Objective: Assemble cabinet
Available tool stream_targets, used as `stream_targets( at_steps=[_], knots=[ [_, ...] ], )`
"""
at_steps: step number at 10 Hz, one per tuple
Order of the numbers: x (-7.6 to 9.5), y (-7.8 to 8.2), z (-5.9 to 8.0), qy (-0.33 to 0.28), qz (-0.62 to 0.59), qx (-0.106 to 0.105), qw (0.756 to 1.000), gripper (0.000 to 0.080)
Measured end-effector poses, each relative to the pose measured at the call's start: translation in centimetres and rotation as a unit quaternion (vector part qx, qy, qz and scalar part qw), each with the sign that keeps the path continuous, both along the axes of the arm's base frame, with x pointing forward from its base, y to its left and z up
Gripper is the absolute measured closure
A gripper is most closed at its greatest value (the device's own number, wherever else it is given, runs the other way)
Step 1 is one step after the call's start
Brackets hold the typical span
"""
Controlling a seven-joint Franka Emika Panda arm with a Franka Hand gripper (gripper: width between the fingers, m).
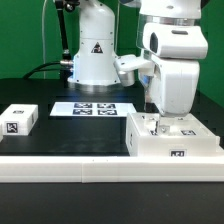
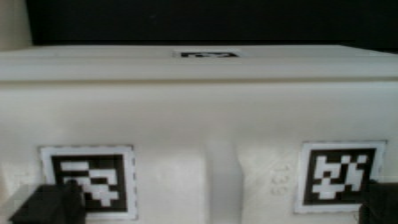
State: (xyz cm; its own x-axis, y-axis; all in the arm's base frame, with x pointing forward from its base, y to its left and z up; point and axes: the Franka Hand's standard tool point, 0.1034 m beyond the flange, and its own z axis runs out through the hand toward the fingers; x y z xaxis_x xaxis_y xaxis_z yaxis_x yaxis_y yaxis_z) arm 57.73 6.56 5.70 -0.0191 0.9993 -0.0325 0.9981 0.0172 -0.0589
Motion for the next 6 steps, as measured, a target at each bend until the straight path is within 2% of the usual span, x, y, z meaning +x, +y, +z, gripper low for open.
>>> stream_targets(
  at_steps=[2, 4, 6],
  knots=[
    [-0.1, 0.1, 0.2, -0.001, -0.004, -0.001, 1.000, 0.0001],
    [-1.8, 0.2, 2.3, -0.016, -0.024, -0.006, 1.000, 0.0001],
    [-3.6, 0.2, 3.7, -0.037, -0.062, -0.006, 0.997, 0.0002]
  ],
)
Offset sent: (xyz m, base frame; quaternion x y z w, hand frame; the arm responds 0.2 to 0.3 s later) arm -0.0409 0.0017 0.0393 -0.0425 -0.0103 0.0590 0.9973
